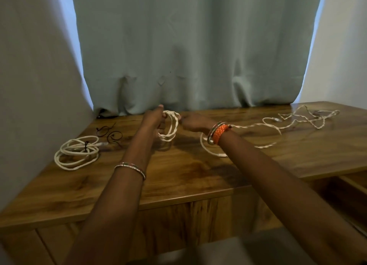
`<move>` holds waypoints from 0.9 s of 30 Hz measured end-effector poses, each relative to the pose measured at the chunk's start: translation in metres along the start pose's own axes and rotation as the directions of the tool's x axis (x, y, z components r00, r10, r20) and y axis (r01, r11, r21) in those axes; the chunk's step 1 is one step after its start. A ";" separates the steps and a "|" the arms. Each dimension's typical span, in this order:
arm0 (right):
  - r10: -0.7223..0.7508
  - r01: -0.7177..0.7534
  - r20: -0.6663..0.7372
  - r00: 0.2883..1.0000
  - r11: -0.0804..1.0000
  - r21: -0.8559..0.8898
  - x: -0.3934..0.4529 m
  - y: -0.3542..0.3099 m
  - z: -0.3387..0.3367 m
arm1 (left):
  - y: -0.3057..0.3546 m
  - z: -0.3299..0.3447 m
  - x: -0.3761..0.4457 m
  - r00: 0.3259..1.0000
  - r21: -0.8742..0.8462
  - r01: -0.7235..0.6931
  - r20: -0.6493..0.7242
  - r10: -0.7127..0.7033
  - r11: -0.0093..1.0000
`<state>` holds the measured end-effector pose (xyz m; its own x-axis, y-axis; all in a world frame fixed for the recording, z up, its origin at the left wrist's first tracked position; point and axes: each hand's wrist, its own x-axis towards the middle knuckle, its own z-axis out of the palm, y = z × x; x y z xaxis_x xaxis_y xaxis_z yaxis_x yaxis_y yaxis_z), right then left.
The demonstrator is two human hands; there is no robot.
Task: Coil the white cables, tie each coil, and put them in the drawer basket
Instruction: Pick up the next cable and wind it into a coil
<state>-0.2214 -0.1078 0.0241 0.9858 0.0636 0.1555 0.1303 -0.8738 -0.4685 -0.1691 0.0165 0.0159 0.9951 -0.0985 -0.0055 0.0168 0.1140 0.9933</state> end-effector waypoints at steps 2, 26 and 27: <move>-0.026 0.042 -0.113 0.993 0.990 0.136 0.005 0.004 0.011 | 0.008 -0.002 -0.004 0.997 -0.054 0.022 0.073 -0.018 0.998; -0.236 0.270 -0.320 0.918 0.961 0.066 -0.028 0.066 -0.019 | 0.008 -0.028 0.004 0.998 -0.207 0.048 -0.029 -0.055 0.977; -0.248 0.264 -0.219 0.944 0.964 0.047 -0.029 0.058 -0.019 | 0.005 -0.021 0.002 0.998 -0.085 -0.010 -0.065 0.005 0.996</move>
<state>-0.2443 -0.1697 0.0086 0.8748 0.1708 0.4533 0.3904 -0.8027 -0.4509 -0.1645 0.0380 0.0186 0.9994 -0.0339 -0.0082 0.0148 0.1989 0.9799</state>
